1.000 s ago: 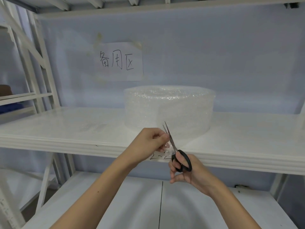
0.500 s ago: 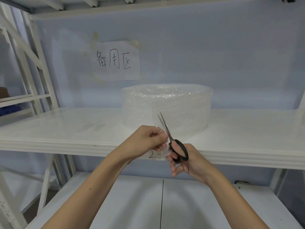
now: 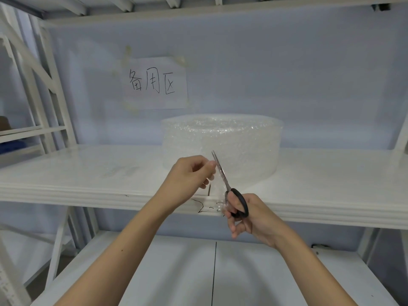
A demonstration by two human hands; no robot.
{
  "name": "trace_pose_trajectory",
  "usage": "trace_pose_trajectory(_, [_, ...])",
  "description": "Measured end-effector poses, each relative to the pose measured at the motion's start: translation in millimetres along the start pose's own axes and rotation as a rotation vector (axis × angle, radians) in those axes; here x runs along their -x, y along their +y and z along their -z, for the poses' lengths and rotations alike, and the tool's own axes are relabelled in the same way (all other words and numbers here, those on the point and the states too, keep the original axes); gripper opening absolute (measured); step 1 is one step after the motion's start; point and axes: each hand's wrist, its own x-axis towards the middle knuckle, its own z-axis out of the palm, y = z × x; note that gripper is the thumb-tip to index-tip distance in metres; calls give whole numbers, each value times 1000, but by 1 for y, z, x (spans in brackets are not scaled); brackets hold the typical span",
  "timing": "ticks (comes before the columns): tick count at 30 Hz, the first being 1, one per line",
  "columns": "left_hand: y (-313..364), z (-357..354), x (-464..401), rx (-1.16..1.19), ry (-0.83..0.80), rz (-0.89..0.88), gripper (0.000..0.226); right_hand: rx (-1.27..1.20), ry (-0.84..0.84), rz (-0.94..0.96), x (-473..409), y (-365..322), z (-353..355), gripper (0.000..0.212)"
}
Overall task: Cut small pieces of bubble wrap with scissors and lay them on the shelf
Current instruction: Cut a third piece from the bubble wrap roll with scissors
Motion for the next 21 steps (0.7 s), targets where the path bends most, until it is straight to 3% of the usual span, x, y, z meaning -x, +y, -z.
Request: trace_pose_trajectory(21, [-11,-4,-2,122,-65,-20,32,83,-24,-31,0,-8,2,39])
